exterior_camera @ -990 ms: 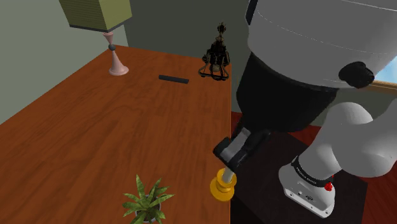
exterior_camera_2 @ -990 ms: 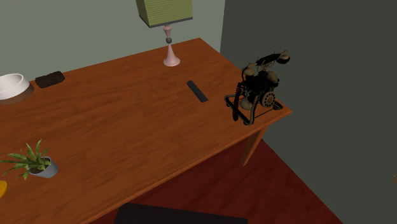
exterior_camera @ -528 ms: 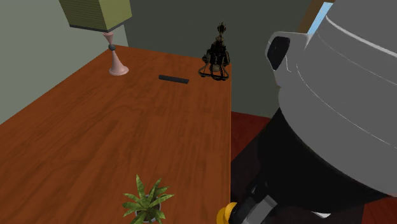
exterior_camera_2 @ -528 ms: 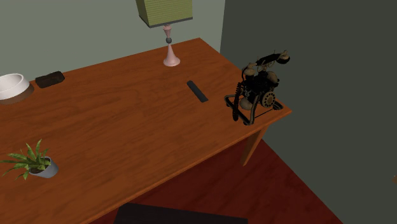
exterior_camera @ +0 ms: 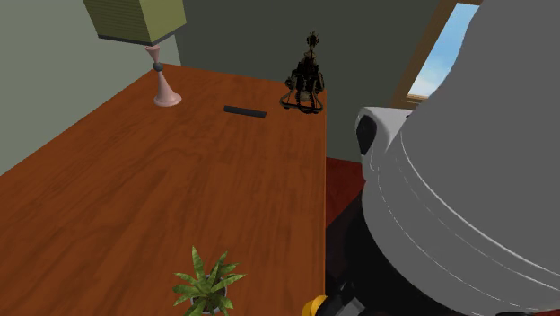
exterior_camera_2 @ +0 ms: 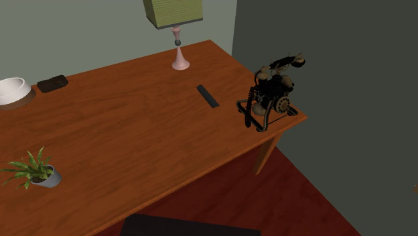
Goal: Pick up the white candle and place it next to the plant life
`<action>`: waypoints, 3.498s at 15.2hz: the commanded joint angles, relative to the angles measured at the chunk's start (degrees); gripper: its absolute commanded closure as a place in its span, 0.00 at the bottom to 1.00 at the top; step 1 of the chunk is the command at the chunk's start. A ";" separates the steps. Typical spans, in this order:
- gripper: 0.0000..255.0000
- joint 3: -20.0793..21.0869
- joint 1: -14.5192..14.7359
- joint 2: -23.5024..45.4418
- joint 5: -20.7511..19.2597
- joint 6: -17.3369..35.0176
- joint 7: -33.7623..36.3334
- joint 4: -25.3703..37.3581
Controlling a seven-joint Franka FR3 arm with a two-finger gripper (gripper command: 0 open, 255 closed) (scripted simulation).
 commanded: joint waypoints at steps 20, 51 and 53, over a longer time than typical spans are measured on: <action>1.00 5.18 -0.03 2.79 1.45 16.55 0.41 -13.67; 0.00 5.29 0.12 2.69 1.58 16.70 0.54 -13.89; 0.00 5.29 0.12 2.70 1.58 16.70 0.54 -13.89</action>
